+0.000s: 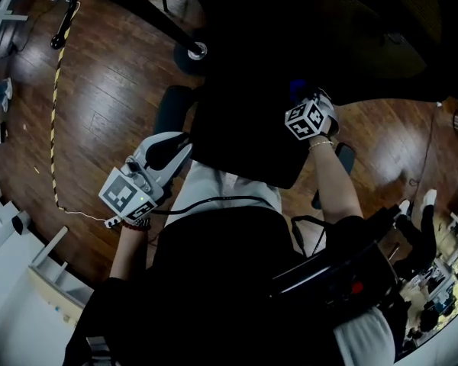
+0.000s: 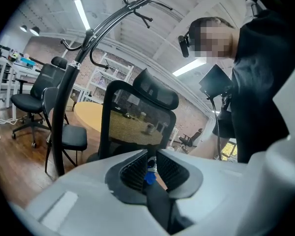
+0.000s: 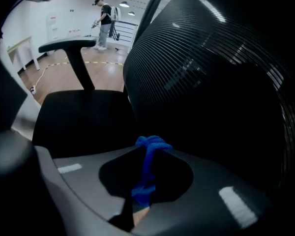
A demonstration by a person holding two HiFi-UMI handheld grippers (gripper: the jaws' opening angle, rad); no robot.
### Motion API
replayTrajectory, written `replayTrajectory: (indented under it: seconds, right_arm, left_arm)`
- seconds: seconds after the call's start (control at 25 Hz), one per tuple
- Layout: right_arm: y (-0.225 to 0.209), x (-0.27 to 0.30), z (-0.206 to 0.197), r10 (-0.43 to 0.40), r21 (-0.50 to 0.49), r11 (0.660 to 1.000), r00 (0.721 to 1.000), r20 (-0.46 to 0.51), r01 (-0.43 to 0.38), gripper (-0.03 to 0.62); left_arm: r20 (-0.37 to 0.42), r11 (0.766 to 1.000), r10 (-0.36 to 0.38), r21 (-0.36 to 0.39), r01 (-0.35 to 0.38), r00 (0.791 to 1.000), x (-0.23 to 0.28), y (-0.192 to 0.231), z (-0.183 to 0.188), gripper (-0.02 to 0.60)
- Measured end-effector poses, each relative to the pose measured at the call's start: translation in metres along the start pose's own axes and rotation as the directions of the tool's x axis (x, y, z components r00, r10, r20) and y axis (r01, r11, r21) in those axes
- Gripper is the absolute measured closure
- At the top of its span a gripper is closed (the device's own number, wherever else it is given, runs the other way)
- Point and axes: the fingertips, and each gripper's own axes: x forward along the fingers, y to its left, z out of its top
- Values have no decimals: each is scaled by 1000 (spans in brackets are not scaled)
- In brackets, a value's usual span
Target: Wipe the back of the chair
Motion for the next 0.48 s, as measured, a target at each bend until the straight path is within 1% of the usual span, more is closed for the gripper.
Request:
replayTrajectory:
  seconds: [0.16, 0.28, 0.48]
  right_arm:
    - [16, 20, 54, 13, 36, 999, 1000, 25, -14, 566]
    - [27, 33, 82, 10, 84, 996, 999, 32, -12, 568]
    - [56, 56, 141, 58, 32, 998, 996, 71, -60, 567]
  left_arm:
    - [-2, 999, -14, 36, 14, 1000, -18, 30, 20, 520]
    - [-1, 999, 2, 45, -2, 1000, -40, 57, 29, 520]
    - [13, 999, 40, 32, -41, 999, -71, 85, 34, 520]
